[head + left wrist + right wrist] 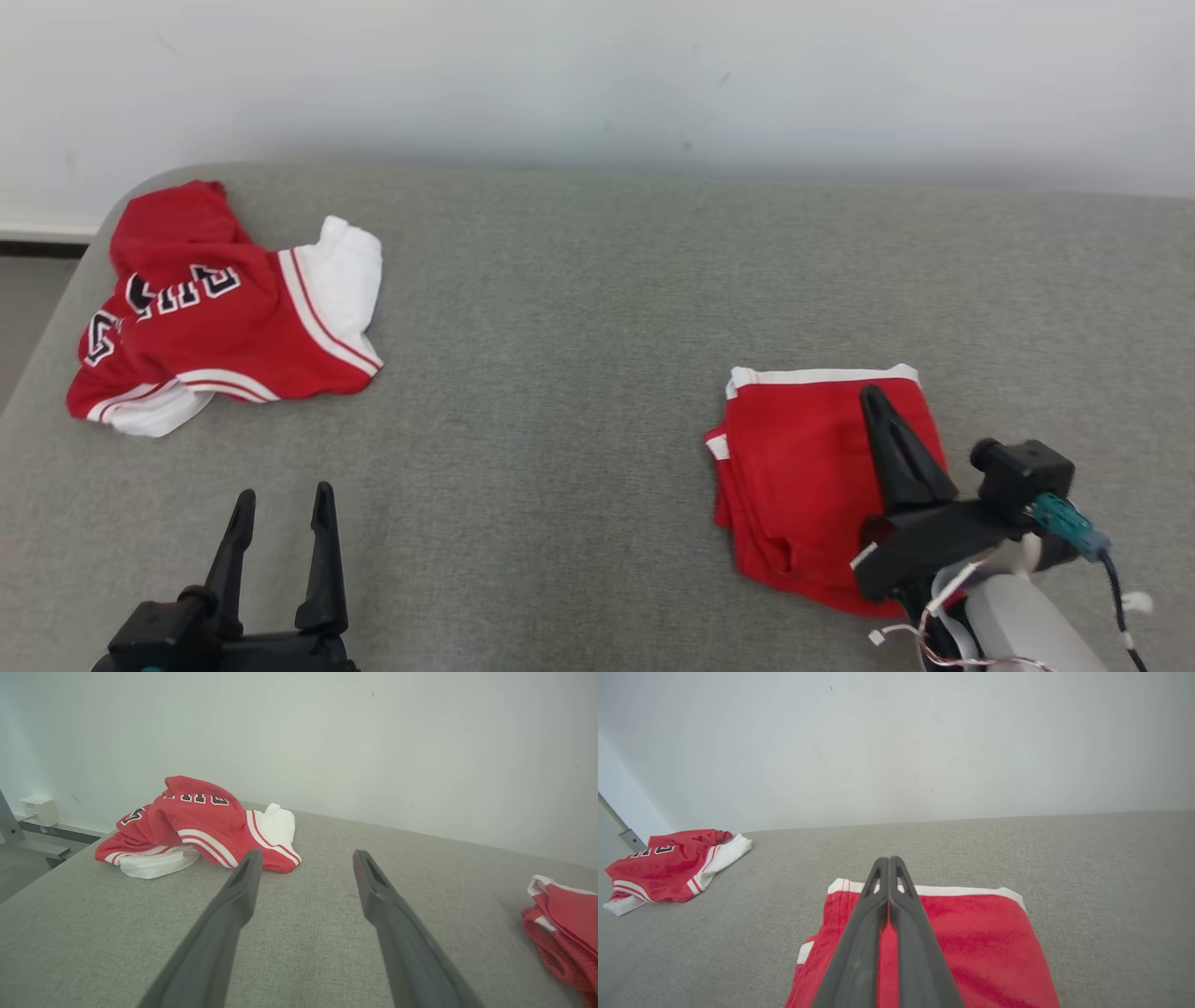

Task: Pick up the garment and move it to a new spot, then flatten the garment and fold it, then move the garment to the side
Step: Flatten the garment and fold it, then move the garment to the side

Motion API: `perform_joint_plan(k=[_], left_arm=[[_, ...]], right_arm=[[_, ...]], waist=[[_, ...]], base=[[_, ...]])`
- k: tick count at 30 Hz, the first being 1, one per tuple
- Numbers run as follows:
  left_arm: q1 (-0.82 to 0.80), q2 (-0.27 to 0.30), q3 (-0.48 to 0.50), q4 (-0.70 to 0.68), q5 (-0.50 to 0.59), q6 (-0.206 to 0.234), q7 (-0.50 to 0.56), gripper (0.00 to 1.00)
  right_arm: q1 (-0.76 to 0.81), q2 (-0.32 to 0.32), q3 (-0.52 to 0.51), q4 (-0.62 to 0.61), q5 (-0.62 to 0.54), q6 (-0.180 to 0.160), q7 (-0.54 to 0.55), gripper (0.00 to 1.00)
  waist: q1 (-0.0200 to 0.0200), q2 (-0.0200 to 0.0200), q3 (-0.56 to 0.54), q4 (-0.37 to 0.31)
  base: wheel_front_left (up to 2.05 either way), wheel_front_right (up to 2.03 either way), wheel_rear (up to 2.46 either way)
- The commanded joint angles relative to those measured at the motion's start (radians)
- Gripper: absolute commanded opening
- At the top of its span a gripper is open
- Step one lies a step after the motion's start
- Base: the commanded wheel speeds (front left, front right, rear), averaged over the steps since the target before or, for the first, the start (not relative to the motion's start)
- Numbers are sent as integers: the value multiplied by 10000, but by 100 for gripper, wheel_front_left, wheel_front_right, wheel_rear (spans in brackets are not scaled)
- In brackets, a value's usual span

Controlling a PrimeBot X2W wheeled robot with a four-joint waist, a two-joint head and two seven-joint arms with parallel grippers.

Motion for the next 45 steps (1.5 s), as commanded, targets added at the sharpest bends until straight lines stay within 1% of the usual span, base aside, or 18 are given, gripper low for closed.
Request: perform_joint_plan(k=[1, 7, 12, 13, 14, 15, 16, 21, 28, 45], left_arm=[[151, 3, 71, 2, 165, -62, -7, 100], [314, 4, 141, 34, 361, -136, -7, 100], [393, 4, 175, 63, 582, -165, -7, 100], [396, 6, 182, 50, 626, -167, -7, 100], [409, 4, 189, 37, 696, -178, -7, 100], [442, 8, 210, 25, 771, -187, -7, 100], [474, 17, 270, 8, 822, -176, -7, 100], [581, 36, 391, -45, 1071, -181, -7, 100], [819, 38, 316, -117, 1388, -217, -7, 100], [1179, 28, 474, -296, 1405, -150, -7, 100]], right_arm=[[415, -111, -235, -376, -117, 7, -23, 0], [1574, -410, -775, -1594, -346, 7, -22, 0], [2270, -614, -942, -2133, -578, 7, -24, 0], [2407, -648, -1000, -2263, -637, 7, -22, 19], [2521, -656, -1070, -2382, -698, 7, -24, 41], [2640, -648, -1141, -2494, -750, 7, -22, 89], [2752, -623, -1190, -2614, -826, 7, -23, 100], [3190, -509, -1387, -3024, -1050, 7, -23, 100], [3581, -366, -1628, -3298, -1231, 7, -23, 100], [4018, 22, -2110, -3228, -1490, 7, -23, 100]], waist=[[0, -1, -319, -463], [0, -1, -650, -998], [0, -1, -837, -1238], [0, -1, -865, -1284], [0, -1, -892, -1324], [0, -1, -915, -1363], [0, -1, -943, -1406], [0, -1, -1052, -1473], [0, -1, -1180, -1372], [0, -1, -1161, -1095]], base=[[0, 0, 0], [0, 0, 0], [0, 0, 0], [0, 0, 0], [0, 0, 0], [0, 0, 0], [0, 0, 0], [0, 0, 0], [0, 0, 0], [0, 0, 0]])
